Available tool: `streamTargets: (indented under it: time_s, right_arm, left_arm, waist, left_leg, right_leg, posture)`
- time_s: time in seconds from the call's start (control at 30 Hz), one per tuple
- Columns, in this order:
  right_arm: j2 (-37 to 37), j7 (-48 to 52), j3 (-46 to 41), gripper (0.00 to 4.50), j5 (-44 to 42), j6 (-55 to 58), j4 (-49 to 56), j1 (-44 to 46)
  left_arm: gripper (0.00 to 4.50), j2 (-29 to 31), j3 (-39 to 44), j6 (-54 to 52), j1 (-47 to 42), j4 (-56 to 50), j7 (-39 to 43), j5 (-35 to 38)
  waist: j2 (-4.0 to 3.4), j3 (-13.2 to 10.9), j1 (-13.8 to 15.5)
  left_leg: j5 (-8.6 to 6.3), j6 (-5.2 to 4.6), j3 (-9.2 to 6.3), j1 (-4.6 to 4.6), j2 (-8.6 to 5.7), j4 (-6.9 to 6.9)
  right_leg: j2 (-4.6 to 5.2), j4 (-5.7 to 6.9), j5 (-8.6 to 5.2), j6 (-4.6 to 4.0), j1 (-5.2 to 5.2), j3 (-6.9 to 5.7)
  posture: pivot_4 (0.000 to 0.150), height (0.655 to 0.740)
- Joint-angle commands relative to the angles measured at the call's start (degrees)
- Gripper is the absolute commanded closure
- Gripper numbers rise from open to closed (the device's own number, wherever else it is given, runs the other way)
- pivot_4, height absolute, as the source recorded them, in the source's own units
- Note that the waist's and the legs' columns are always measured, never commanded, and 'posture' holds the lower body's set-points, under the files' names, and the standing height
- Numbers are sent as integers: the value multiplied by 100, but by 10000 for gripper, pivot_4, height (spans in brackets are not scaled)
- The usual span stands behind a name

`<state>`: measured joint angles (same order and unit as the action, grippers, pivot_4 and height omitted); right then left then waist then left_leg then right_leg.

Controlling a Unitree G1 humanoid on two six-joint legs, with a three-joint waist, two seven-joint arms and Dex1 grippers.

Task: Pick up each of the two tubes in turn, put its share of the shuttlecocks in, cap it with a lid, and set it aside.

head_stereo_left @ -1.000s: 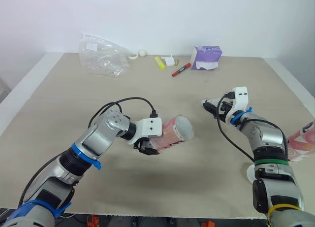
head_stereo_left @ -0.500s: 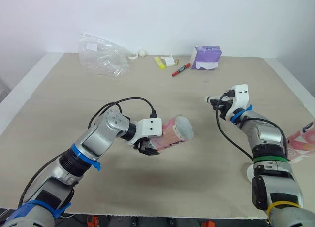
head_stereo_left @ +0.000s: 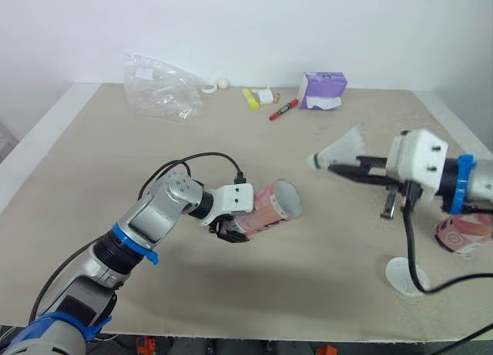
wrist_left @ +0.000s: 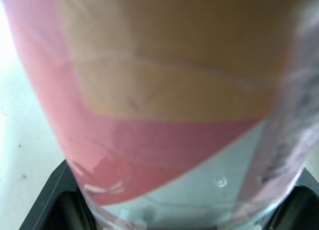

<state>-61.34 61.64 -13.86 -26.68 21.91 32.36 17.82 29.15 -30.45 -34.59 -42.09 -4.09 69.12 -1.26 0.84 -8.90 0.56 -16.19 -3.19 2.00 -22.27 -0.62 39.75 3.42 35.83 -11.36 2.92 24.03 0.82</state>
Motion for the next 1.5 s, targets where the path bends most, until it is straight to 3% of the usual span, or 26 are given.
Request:
streamTargets:
  time_s: [0.03,0.27,0.37,0.4,0.53,0.6,0.63,0.73,0.9,0.93,1.03,1.2,1.5]
  right_arm:
    - [-112,-44,-310,43894,-391,313,449,-29]
    - [32,-160,328,43894,-151,260,700,-286]
    - [38,-168,360,43894,-451,587,678,-206]
    - [13,-140,344,37842,-538,663,683,-187]
    - [19,-253,40,20630,-977,1016,572,8]
    - [-96,-309,-288,13884,-1504,1544,408,102]
    - [-185,-327,-452,6093,-1746,1848,317,121]
    - [-326,-397,-597,844,-1885,2152,92,210]
    - [-295,-473,86,844,-1257,1738,-182,692]
    - [-250,-453,280,6435,-1214,1737,-179,822]
    - [-238,-210,829,17766,-1063,1681,-97,1033]
    - [86,-296,1728,43004,-533,1621,-119,1451]
    - [652,-112,3378,44120,731,1719,-528,2402]
  left_arm:
    - [12746,10,-312,-28,134,238,24,-130]
    - [12746,10,-313,12,121,282,32,-162]
    - [12746,34,-303,-11,146,235,35,-161]
    - [12746,45,-301,-11,157,226,32,-163]
    - [12746,76,-302,-19,194,190,24,-166]
    - [12746,70,-312,-21,200,187,14,-169]
    - [12746,60,-316,-26,198,186,7,-168]
    - [12746,41,-333,-18,192,172,3,-168]
    - [12746,17,-356,-2,168,175,17,-167]
    - [12746,5,-359,-8,156,174,14,-167]
    - [12746,-19,-359,-14,128,186,10,-167]
    - [12746,-36,-358,-22,129,184,5,-179]
    - [12746,-37,-356,8,133,213,-1,-191]
  waist:
    - [1,0,0]
    - [4,0,6]
    - [4,0,6]
    - [5,0,6]
    - [5,0,6]
    - [6,0,6]
    - [6,0,7]
    - [6,0,7]
    - [3,2,3]
    - [3,2,6]
    - [2,2,11]
    - [2,2,11]
    - [2,3,7]
  left_leg:
    - [0,0,0,0,0,2]
    - [-1,1,-3,-9,-1,0]
    - [-1,1,-2,-12,-2,0]
    - [-1,1,-2,-13,-2,1]
    - [-1,1,-6,-12,-1,0]
    - [-1,1,-9,-13,-1,0]
    - [-1,1,-10,-13,-1,0]
    - [-1,1,-12,-16,-1,-1]
    - [-1,1,-11,-16,1,-2]
    - [-1,1,-13,-16,1,-2]
    - [-1,1,-20,-22,-1,-3]
    - [-1,1,-28,-29,-9,-2]
    - [-1,1,-37,-33,-17,-2]
  right_leg:
    - [0,0,0,0,0,1]
    - [7,-6,-4,-5,4,-6]
    - [8,-7,-3,-5,6,-5]
    - [9,-7,-3,-5,6,-6]
    - [8,-7,-3,-5,6,-9]
    - [8,-7,-3,-5,6,-11]
    - [10,-9,-2,-6,6,-12]
    - [35,-13,0,-11,6,-14]
    - [48,-22,6,-20,5,-46]
    - [48,-22,6,-20,6,-51]
    - [42,-23,3,-20,6,-64]
    - [45,-31,1,-18,4,-74]
    - [52,-31,13,-37,4,-85]
  posture:
    - [1500,7400]
    - [1500,7400]
    - [1500,7400]
    - [1500,7400]
    - [1500,7400]
    - [1500,7400]
    - [1500,7400]
    - [1500,7400]
    - [1500,7400]
    - [1500,7400]
    - [1500,7400]
    - [1500,7400]
    - [1500,7400]
